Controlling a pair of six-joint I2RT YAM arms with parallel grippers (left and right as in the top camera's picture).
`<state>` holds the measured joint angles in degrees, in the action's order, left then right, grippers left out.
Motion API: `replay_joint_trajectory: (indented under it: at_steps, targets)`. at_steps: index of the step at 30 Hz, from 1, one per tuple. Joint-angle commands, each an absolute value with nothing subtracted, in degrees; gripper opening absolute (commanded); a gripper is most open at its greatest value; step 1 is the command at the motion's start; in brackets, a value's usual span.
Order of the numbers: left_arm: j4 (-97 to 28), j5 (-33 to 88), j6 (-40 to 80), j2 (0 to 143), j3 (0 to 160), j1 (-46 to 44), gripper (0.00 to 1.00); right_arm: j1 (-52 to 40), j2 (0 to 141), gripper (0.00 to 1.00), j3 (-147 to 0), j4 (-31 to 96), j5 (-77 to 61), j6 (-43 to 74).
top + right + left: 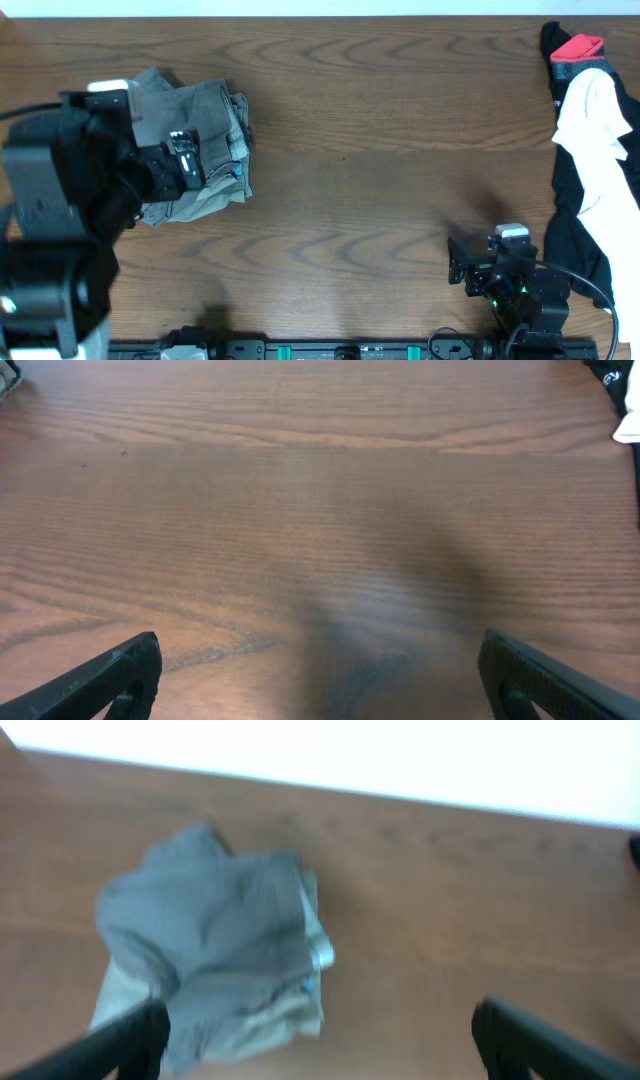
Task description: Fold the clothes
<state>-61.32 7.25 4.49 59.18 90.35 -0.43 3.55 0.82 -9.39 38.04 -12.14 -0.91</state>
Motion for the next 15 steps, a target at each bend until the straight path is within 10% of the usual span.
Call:
replay_joint_trajectory:
  at_steps: [1, 15]
  targets:
    - [-52.18, 6.66, 4.58, 50.41, 77.3, 0.47, 0.98, 2.98, 0.32, 0.99, -9.23, 37.98, -12.38, -1.8]
    - [-19.99, 10.2, 4.64, 18.79, 31.92, 5.85, 0.98, 2.98, 0.32, 0.99, -9.23, 37.98, -12.38, -1.8]
